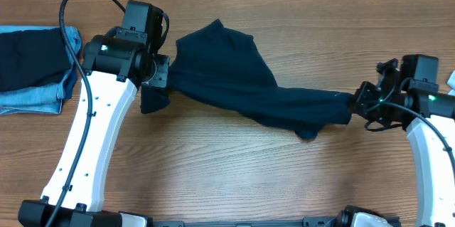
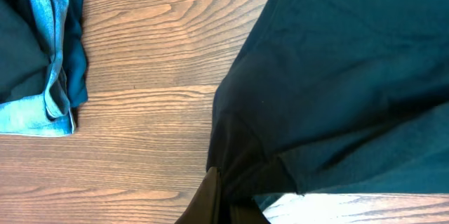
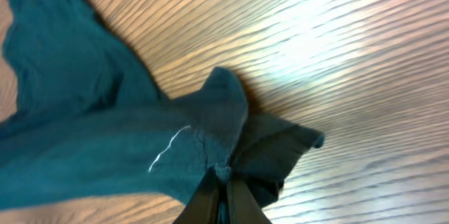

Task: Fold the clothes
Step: 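Lift the shirt with both grippers and lay it flat across the table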

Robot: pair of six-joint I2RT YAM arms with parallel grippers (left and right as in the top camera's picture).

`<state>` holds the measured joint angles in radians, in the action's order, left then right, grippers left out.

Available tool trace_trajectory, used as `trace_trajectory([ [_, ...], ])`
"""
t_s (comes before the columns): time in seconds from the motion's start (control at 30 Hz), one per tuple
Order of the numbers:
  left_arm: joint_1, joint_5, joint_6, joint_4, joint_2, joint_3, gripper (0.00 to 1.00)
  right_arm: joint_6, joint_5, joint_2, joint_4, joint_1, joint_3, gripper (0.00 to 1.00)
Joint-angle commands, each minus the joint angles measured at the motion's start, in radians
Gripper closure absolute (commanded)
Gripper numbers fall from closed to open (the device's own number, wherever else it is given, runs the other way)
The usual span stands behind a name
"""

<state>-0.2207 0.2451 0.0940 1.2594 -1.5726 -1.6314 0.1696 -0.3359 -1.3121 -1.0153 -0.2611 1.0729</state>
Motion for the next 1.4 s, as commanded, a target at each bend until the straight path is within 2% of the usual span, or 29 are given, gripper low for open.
trace_trajectory([
  [0.0, 0.006, 0.044, -0.021, -0.008, 0.004, -0.027, 0.96, -0.063, -0.117, 0.018, 0.065, -0.056, 0.023, 0.96],
  [0.07, 0.006, 0.046, -0.019, -0.013, 0.004, -0.027, 0.96, -0.13, -0.297, 0.033, 0.126, -0.079, 0.023, 0.96],
  [0.17, 0.006, 0.042, -0.001, -0.03, 0.004, -0.028, 0.96, -0.129, -0.404, 0.059, 0.216, -0.09, 0.023, 0.96],
  [0.33, 0.006, 0.043, 0.0, -0.039, 0.004, -0.028, 0.96, -0.072, -0.289, 0.088, 0.296, -0.09, 0.023, 0.96],
  [0.5, 0.018, 0.021, 0.037, -0.131, 0.004, -0.05, 0.96, -0.041, -0.286, 0.091, 0.32, -0.094, 0.049, 0.96],
  [0.67, 0.018, 0.016, 0.033, -0.328, 0.004, -0.056, 0.96, -0.024, -0.285, 0.084, 0.388, -0.094, 0.055, 0.96],
  [0.93, 0.019, -0.089, 0.034, -0.574, 0.004, -0.056, 0.96, 0.161, -0.286, 0.028, 0.545, -0.094, 0.055, 0.96],
  [1.07, 0.019, -0.09, 0.039, -0.731, 0.002, -0.056, 0.96, 0.264, -0.322, -0.034, 0.708, -0.094, 0.056, 0.96],
  [1.2, 0.022, -0.089, 0.041, -0.904, -0.009, -0.056, 0.96, 0.385, -0.414, -0.129, 0.951, -0.094, 0.063, 0.96],
  [1.37, 0.066, -0.099, 0.093, -1.061, -0.027, -0.073, 0.96, 0.472, -0.444, -0.228, 1.12, -0.094, 0.124, 0.96],
])
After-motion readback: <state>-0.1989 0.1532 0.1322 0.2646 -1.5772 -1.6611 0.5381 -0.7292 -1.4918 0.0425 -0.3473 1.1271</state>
